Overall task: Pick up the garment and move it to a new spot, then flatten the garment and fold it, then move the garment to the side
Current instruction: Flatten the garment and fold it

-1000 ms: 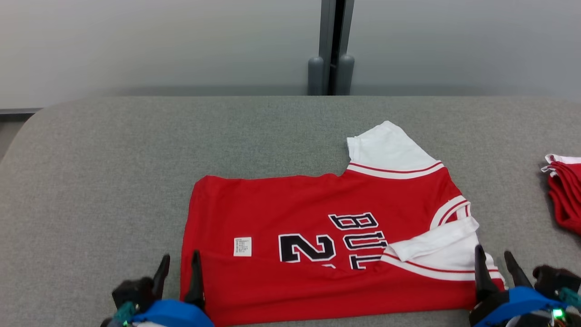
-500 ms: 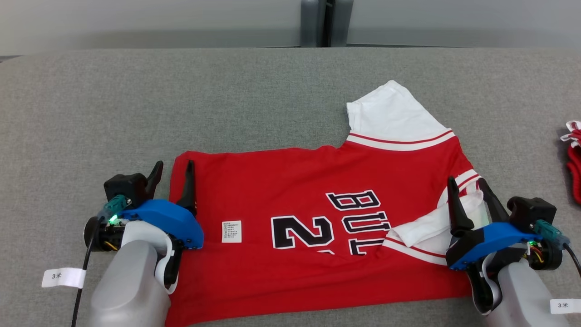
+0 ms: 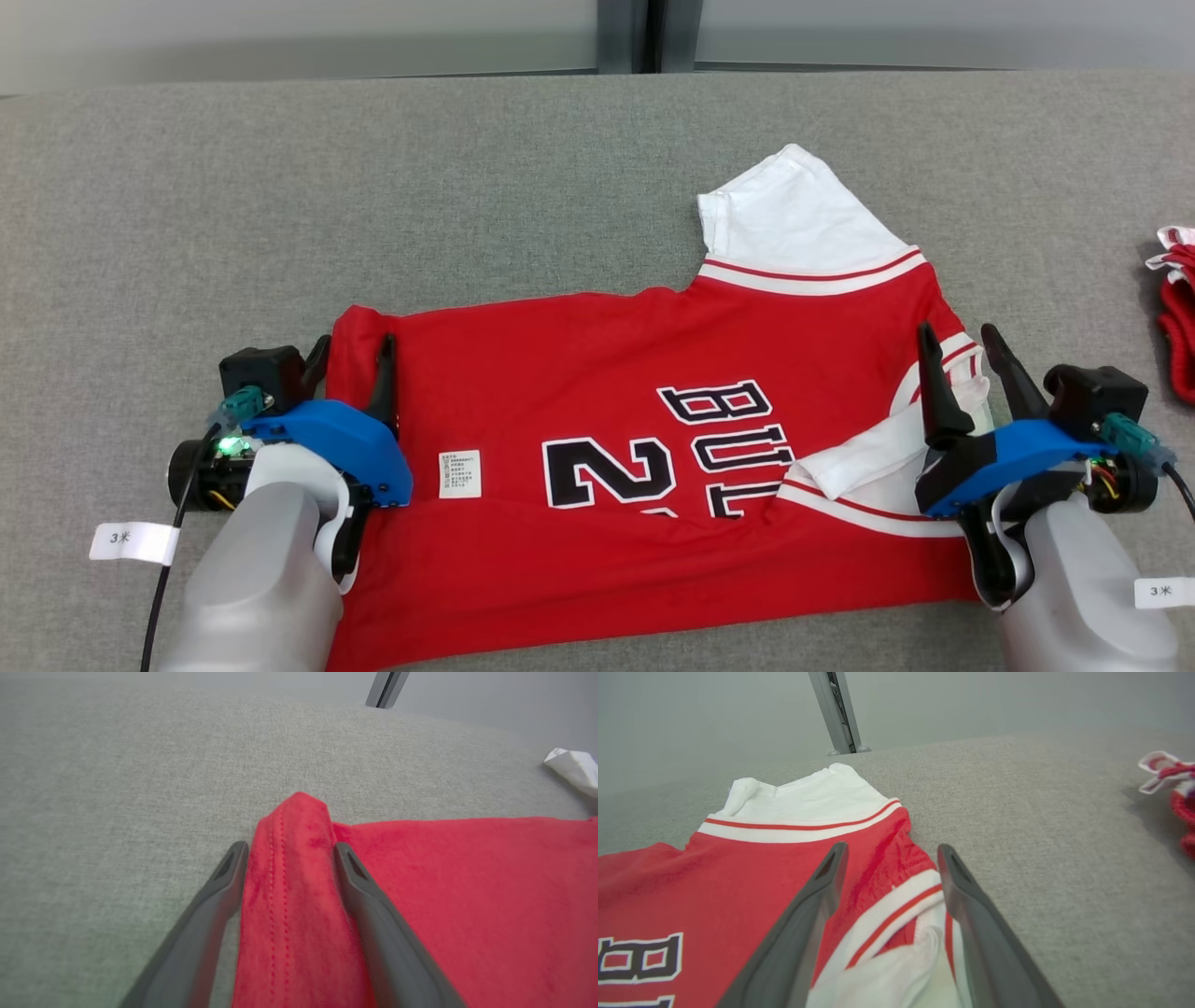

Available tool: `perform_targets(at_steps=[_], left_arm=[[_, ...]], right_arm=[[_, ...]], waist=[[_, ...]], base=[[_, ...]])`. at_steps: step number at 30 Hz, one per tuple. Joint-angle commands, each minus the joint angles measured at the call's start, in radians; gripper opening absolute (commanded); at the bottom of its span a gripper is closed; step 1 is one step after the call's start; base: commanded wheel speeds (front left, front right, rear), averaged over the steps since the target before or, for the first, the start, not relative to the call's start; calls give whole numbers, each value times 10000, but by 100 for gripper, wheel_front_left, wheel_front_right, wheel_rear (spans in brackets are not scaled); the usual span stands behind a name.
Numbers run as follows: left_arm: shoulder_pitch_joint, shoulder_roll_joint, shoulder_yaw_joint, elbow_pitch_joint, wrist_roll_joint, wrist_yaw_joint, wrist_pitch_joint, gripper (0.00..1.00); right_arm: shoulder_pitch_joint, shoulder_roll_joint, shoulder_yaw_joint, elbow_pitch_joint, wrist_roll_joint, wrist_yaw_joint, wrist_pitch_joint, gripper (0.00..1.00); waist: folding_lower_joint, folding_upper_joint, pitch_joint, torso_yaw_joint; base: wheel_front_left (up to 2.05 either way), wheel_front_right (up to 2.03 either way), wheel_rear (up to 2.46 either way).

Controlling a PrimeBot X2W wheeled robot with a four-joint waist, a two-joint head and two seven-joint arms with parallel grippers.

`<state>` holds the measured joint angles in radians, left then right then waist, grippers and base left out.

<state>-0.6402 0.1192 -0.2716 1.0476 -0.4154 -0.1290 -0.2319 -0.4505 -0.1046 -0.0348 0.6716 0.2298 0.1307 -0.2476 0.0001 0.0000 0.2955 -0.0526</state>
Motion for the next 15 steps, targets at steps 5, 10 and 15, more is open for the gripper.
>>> perform_targets(at_steps=[5, 10, 15], left_arm=[[-326, 0, -450, 344, -344, -29, 223, 100], [-588, -5, -580, 365, -805, -29, 37, 5], [-617, -26, -1044, 286, -1218, -23, 91, 0]], right_arm=[[-445, -94, 194, -29, 88, 0, 149, 100], [-1003, -246, 411, -25, 81, 0, 626, 100], [-1711, -545, 518, 99, 68, 0, 1236, 100]], waist=[[-1, 0, 116, 57], [-1, 0, 255, 160], [-1, 0, 358, 414]], base=[[0, 0, 0], [0, 0, 0], [0, 0, 0]])
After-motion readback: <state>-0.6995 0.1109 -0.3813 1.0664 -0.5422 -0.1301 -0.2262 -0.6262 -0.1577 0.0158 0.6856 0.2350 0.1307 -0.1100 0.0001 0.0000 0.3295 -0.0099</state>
